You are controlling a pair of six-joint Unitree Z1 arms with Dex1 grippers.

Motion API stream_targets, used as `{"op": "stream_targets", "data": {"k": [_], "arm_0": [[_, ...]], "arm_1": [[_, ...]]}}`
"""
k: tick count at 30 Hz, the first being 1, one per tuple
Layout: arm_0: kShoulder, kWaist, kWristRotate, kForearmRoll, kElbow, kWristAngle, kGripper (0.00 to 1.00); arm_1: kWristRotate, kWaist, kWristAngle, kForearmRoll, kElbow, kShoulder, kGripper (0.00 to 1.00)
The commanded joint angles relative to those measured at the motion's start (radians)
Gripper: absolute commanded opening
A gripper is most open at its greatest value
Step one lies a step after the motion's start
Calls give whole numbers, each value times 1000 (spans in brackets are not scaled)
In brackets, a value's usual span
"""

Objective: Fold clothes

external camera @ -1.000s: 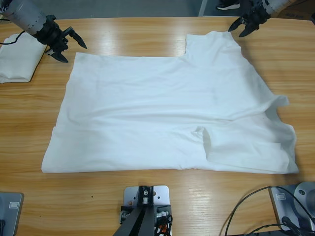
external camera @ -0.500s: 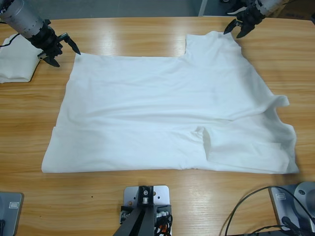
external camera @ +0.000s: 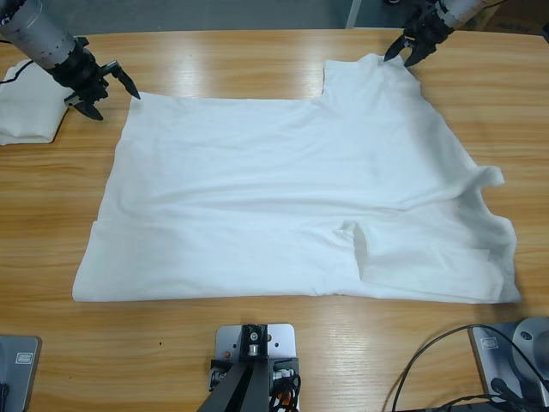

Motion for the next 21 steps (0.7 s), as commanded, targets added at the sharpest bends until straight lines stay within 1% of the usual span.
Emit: {"op": "stream_targets", "data": {"k": [1, 3, 6, 10, 11, 13, 15, 17, 19, 21], "arm_0": [[65, -10, 4, 14, -3, 11, 876], [67, -13, 2, 14, -3, 11, 876], [68, -15, 1, 14, -3, 11, 876], [67, -15, 3, 16, -1, 12, 876], [67, -15, 4, 18, -1, 14, 876], [67, -15, 4, 20, 0, 14, 876], [67, -15, 4, 20, 0, 14, 876], [65, -15, 4, 20, 0, 14, 876], [63, -15, 4, 23, 0, 14, 876], [62, -15, 4, 26, 0, 14, 876]], "arm_1": [[-7, 3, -26, 16, 0, 74, 911], [-7, 4, -19, 16, 0, 76, 877], [-14, 20, -8, 16, 0, 76, 761], [-19, 30, -10, 16, -2, 77, 688], [-21, 30, -9, 17, -1, 77, 687], [-28, 33, -9, 17, 0, 77, 610], [-36, 39, -9, 19, 0, 78, 595], [-42, 40, -11, 18, 0, 78, 490], [-47, 44, -20, 16, -1, 80, 362], [-51, 48, -29, 14, -2, 81, 343]]}}
